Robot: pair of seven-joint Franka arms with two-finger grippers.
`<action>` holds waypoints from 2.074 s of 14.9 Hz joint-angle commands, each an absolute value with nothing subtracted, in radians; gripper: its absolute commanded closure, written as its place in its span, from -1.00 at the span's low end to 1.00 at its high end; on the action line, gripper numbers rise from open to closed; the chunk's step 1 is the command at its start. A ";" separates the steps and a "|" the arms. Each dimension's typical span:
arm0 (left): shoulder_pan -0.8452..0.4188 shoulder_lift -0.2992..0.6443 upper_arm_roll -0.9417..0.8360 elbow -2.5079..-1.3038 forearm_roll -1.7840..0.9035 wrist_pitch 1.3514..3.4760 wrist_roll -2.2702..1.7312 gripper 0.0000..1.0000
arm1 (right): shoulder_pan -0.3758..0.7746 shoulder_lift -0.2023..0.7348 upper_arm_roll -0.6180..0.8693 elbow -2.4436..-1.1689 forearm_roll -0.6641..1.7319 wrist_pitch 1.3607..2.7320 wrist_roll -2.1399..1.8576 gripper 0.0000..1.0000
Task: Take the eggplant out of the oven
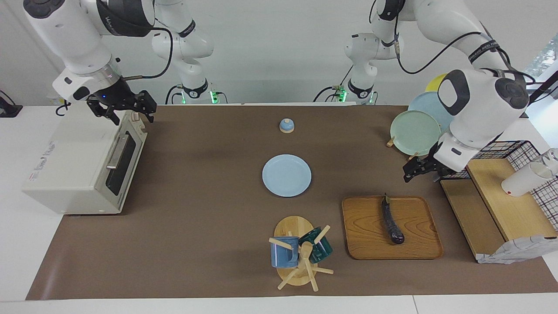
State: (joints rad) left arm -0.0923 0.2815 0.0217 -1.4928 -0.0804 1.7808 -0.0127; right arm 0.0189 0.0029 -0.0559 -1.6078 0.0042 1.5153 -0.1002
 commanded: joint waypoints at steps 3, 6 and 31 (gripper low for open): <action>-0.091 0.117 0.020 -1.600 -0.044 1.724 -0.005 -1.00 | 0.020 0.005 -0.055 -1.600 0.000 1.523 -0.086 -1.00; -0.091 0.016 0.020 -1.687 -0.044 1.714 -0.009 -1.00 | 0.020 0.005 -0.055 -1.600 0.000 1.523 -0.086 -1.00; -0.058 -0.031 -0.040 -1.603 0.018 1.496 -0.014 -1.00 | 0.025 0.002 -0.054 -1.601 0.002 1.525 -0.086 -1.00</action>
State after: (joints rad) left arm -0.0808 -0.0323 -0.0211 -1.6139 -0.0029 1.5108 -0.0132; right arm 0.0240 0.0029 -0.0554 -1.6047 0.0042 1.5153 -0.1002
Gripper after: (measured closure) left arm 0.000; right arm 0.000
